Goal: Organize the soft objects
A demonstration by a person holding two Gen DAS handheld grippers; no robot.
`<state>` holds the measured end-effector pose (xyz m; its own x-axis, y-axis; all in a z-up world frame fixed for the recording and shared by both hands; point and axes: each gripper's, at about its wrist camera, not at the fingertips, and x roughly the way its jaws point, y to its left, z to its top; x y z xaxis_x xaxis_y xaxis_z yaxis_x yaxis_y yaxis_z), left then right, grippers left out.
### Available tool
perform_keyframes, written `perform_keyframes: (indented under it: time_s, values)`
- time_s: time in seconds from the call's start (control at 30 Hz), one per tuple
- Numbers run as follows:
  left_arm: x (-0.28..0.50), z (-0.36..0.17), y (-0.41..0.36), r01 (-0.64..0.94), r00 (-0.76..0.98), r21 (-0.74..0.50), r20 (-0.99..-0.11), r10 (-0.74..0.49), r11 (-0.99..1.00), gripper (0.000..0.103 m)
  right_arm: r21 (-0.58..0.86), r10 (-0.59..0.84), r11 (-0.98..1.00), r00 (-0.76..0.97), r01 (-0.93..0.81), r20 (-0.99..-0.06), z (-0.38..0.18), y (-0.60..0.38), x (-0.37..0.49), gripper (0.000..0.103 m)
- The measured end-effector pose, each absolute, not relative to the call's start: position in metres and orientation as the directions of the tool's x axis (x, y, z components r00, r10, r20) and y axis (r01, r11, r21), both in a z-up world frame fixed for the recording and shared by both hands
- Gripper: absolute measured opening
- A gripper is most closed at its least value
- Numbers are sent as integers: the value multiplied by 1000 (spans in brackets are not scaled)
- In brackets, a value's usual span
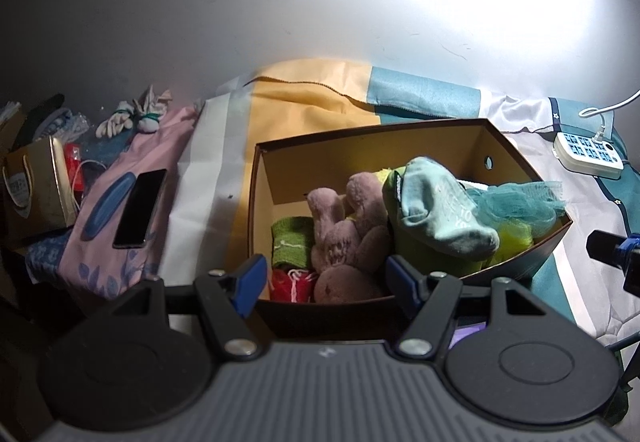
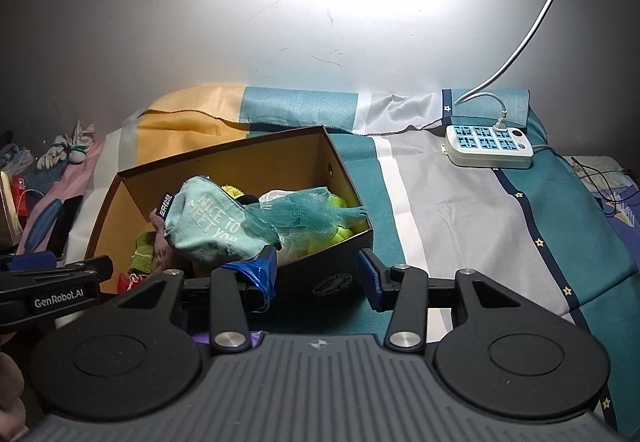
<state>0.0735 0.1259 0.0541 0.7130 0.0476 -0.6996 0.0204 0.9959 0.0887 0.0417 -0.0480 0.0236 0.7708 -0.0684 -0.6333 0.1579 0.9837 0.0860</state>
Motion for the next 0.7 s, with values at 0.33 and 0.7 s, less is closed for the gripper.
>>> perform_keyframes:
  time_s: [0.33,0.7]
  values:
    - [75,48,125,18,714,103,-698,60,995,69,95,-72,981,780,167,-622,23,-50,39,29]
    - [77,42,127,8,713,112,-698,73,994,69,104,-64,981,786,161,-616,23,-50,38,29]
